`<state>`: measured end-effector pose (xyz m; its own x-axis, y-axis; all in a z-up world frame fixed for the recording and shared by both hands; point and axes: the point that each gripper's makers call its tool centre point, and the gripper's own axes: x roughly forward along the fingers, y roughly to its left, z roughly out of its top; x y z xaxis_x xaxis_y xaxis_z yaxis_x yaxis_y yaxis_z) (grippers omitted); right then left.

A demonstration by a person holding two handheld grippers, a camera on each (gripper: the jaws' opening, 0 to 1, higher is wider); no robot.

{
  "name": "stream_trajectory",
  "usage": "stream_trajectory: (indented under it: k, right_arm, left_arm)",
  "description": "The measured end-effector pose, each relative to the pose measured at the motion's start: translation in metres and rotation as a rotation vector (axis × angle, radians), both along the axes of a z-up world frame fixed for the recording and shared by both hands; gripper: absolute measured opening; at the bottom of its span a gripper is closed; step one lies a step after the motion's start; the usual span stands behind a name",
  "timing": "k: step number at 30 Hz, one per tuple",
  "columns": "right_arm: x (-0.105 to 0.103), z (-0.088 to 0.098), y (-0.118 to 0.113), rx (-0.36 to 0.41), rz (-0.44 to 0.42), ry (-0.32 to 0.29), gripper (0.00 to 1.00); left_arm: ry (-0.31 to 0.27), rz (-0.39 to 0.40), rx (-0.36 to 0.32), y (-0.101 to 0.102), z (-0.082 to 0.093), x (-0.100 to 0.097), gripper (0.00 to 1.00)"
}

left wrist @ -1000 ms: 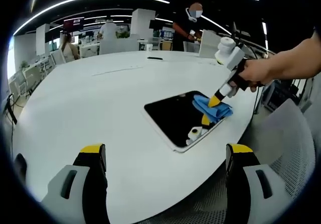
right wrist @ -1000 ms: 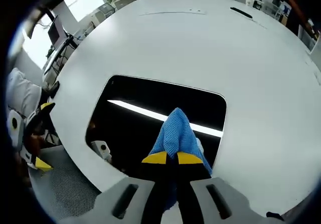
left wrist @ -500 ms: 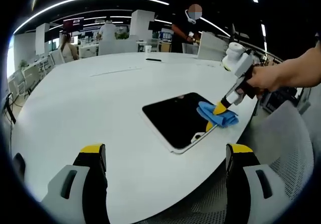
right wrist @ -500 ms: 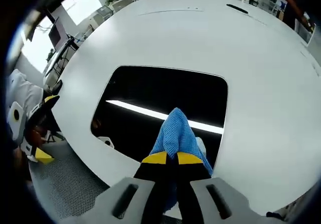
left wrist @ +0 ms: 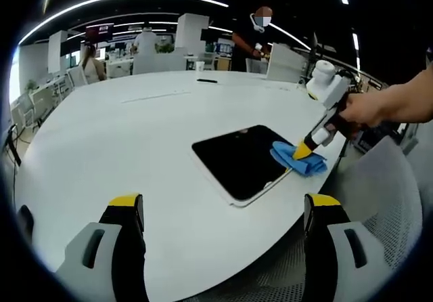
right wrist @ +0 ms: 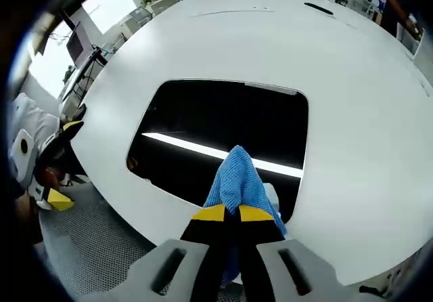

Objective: Wipe the mirror surface with the cleaning cloth until all visible marks leave the cleaned area.

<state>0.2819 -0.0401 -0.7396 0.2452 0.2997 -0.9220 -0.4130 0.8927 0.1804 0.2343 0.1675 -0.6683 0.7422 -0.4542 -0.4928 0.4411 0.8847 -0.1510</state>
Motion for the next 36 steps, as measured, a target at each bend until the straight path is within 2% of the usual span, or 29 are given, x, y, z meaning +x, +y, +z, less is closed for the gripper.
stream_trajectory:
  k: [12,24,36]
  right_arm:
    - [-0.008,0.002,-0.001,0.010,0.006,-0.003,0.00]
    - [-0.005,0.000,-0.001,0.014,0.034,-0.005,0.00]
    - [-0.008,0.003,-0.013,0.018,0.025,-0.005,0.00]
  left_arm:
    - [0.006,-0.006,0.003,0.000,-0.002,0.000,0.98]
    - [0.009,-0.006,0.007,0.000,-0.002,-0.001,0.99]
    - [0.015,-0.005,0.003,-0.001,-0.002,-0.001,0.99]
